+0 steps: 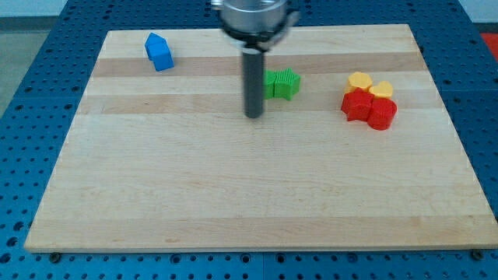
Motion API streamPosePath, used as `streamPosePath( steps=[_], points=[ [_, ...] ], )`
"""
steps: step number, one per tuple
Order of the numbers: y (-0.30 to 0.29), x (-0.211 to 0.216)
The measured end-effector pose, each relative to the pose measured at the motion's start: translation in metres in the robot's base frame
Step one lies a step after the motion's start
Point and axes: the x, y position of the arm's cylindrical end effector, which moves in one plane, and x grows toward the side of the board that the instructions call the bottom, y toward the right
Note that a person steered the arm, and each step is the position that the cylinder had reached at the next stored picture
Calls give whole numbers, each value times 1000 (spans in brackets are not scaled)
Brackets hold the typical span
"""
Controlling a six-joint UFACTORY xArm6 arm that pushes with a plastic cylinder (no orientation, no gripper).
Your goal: Push the green blocks into the group of blocks
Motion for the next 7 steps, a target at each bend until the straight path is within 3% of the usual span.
streamPosePath(
  steps=[1, 3, 7],
  points=[
    [-23, -33],
    [-17, -42],
    [67, -54]
  ],
)
